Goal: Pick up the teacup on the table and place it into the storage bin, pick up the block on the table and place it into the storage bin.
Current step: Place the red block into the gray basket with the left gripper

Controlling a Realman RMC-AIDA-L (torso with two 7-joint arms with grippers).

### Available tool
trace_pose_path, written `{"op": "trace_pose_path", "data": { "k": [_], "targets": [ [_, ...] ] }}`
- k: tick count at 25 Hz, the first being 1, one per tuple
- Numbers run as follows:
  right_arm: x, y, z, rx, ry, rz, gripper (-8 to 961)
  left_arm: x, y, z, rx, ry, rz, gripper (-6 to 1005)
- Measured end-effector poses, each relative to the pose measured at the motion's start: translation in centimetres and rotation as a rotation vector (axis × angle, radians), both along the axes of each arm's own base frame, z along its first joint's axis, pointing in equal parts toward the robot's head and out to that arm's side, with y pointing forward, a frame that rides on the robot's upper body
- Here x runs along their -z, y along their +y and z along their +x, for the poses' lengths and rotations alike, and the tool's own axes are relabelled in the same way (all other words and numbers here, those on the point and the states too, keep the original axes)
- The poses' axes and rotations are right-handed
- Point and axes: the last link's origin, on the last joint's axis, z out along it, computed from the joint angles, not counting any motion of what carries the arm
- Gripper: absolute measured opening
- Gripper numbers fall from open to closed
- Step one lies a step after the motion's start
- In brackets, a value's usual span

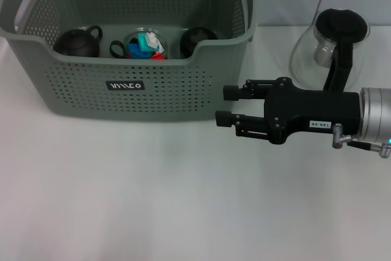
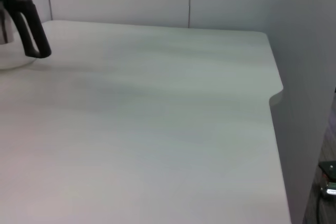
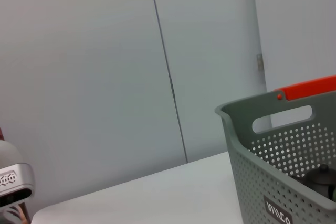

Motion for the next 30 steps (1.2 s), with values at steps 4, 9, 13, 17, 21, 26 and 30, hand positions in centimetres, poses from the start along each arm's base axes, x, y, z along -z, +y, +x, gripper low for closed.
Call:
{"op": "trace_pose_path", "data": {
  "k": [4, 9, 13, 17, 21, 26, 30],
  "targets": [
    [-0.01, 0.00, -0.02, 0.000, 0.001, 0.000, 575, -0.18, -0.17, -0.20, -0.023, -0.006, 0.024, 397],
    [-0.03, 0.02, -0.02, 0.001, 0.002, 0.001, 574, -0.21, -0.31, -0.22, -0.026, -0.009, 0.027, 377],
    [-0.04, 0.02, -0.02, 0.001, 0.003, 0.002, 574, -0.21, -0.34, -0.23, -0.027, -0.009, 0.026, 361],
    [-0.04, 0.01, -0.03, 0.000, 0.003, 0.001, 573, -0.17, -0.37, -0.21, -0.023, -0.009, 0.023, 345],
    [-0.03, 0.00, -0.02, 0.000, 0.003, 0.000, 573, -0.01, -0.48, -0.20, -0.019, -0.005, 0.013, 329],
    [-0.04, -0.02, -0.03, -0.001, 0.003, -0.001, 574, 0.09, -0.53, -0.20, -0.017, -0.003, 0.003, 309],
    [-0.04, -0.02, -0.04, -0.001, 0.004, -0.001, 574, 0.11, -0.45, -0.18, -0.015, -0.002, 0.003, 293]
  ]
}}
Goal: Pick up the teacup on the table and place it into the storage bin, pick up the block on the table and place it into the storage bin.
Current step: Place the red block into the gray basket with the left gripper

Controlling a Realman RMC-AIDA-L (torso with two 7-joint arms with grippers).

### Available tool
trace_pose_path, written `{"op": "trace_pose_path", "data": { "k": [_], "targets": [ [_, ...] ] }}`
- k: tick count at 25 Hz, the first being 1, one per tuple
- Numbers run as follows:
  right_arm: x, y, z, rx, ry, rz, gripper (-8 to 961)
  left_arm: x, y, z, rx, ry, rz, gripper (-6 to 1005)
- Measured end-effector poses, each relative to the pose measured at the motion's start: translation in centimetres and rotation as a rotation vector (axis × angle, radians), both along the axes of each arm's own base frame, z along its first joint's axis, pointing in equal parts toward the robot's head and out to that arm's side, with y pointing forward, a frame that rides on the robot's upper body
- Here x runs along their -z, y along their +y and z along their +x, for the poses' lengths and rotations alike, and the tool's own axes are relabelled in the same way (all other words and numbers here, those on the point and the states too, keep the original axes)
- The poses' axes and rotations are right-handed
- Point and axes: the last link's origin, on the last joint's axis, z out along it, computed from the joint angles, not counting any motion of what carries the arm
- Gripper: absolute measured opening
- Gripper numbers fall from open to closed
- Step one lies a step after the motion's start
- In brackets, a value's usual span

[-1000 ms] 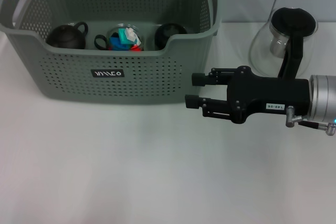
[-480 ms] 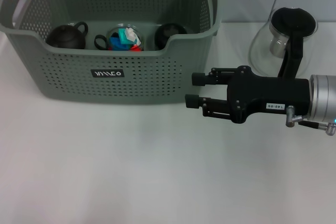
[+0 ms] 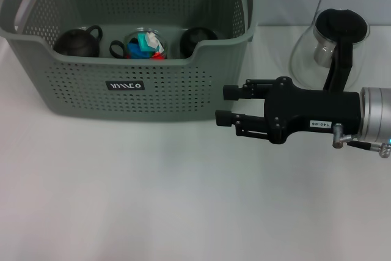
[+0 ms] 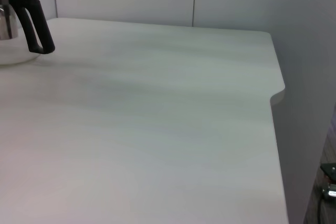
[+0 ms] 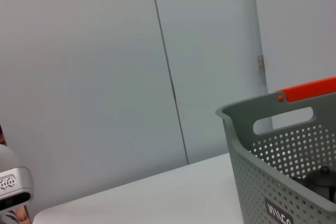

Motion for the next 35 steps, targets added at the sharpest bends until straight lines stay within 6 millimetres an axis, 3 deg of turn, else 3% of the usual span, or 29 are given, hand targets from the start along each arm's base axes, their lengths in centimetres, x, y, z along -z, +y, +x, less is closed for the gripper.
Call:
{"op": "trace_pose_path", "data": {
  "k": [13, 18, 28, 34, 35],
  "targets": [
    [0.0, 0.0, -0.1, -0.004, 0.002, -0.003, 565, -0.1, 0.3, 0.0, 0.002, 0.008, 0.002, 241],
    [0.0, -0.1, -0.1, -0.006, 0.003, -0.006, 553, -0.2, 0.3, 0.1, 0.006, 0.001, 0.003, 172],
    [0.0, -0.1, -0.1, -0.009, 0.005, -0.009, 534, -1.4, 0.4, 0.7, 0.014, -0.057, 0.027, 172],
    [0.0, -0.2, -0.1, -0.012, 0.006, -0.010, 534, -2.8, 1.6, 1.7, 0.004, -0.146, 0.064, 172],
    [0.0, -0.2, -0.1, -0.013, 0.006, -0.009, 534, -3.3, 3.1, 2.3, -0.011, -0.176, 0.075, 172]
  ]
}}
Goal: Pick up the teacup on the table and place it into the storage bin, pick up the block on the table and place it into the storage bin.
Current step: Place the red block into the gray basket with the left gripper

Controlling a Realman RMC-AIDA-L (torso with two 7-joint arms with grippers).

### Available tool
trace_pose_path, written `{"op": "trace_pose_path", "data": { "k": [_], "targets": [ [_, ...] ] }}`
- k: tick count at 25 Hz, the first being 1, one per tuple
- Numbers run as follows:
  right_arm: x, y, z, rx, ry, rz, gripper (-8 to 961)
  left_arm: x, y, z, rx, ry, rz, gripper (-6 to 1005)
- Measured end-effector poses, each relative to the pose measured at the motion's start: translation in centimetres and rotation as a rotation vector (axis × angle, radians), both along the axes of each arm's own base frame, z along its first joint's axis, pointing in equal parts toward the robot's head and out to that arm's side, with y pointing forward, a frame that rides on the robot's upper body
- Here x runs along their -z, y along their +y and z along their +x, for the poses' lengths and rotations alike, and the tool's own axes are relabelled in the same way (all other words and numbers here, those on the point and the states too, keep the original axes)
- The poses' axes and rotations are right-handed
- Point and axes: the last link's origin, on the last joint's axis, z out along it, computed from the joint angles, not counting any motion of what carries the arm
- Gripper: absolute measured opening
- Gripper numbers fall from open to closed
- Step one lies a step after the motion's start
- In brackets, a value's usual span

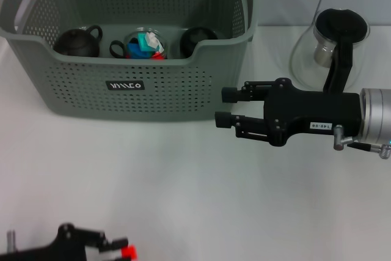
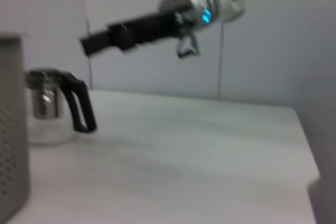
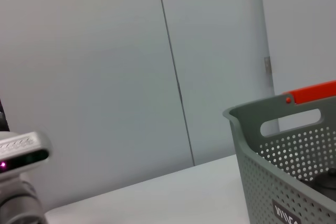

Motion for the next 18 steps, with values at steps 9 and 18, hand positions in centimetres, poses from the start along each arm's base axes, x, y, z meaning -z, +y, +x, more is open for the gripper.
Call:
{"op": "trace_pose_path", "data": {
  "k": [9, 18],
  "targets": [
    [0.0, -0.1, 0.2, 0.002, -0.006, 0.002, 535, -1.6, 4.7, 1.9, -0.038, -0.065, 0.021, 171],
    [0.1, -0.3, 0.6, 0.012, -0.006, 0.001, 535, -4.9, 9.6, 5.1, -0.072, -0.227, 0.055, 171]
  ]
}}
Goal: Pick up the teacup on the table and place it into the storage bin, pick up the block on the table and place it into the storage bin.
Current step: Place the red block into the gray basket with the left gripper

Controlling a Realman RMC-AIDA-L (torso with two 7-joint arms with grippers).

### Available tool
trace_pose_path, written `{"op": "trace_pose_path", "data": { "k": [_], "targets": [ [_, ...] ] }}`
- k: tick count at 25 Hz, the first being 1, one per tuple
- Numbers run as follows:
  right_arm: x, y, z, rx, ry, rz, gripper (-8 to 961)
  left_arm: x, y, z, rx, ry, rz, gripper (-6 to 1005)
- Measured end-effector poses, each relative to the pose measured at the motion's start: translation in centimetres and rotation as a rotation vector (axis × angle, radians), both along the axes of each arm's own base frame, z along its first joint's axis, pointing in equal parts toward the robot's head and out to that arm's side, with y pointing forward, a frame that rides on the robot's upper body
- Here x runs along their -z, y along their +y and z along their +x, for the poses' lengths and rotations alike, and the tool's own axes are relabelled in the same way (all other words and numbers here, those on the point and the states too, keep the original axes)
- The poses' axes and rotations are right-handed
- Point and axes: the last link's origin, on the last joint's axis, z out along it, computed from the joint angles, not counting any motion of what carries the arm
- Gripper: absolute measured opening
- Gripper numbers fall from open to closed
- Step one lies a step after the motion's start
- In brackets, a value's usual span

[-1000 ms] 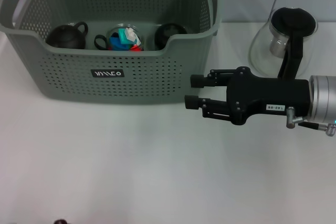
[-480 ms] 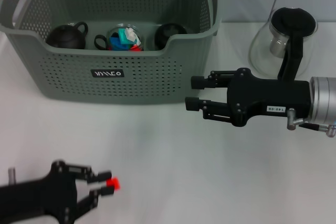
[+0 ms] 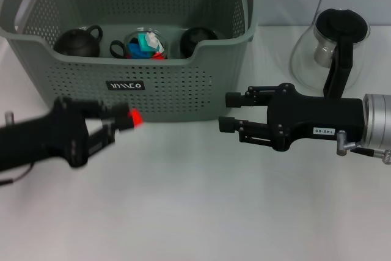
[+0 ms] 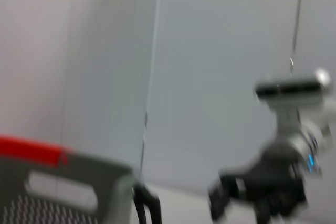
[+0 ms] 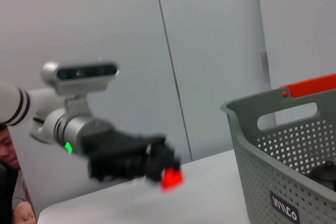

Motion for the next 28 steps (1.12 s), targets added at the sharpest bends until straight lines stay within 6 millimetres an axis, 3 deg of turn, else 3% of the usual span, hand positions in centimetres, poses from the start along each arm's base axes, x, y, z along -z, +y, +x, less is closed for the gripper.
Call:
{"op": "trace_pose_path", "data": {
  "k": [10, 21, 28],
  "targets": [
    [0.1, -0.4, 0.5, 0.010, -0.005, -0.006, 535, -4.1, 5.1, 3.5, -0.004, -0.136, 0.103, 176],
    [0.2, -0.6, 0.6, 0.012, -0.011, -0.012, 535, -4.2, 12.3, 6.4, -0.138, 0.114, 0.092, 183],
    [0.4, -0.7, 0.9, 0.020, -0.019, -0.019, 534, -3.9, 15.3, 7.8, -0.220, 0.218, 0.144, 187]
  ]
}}
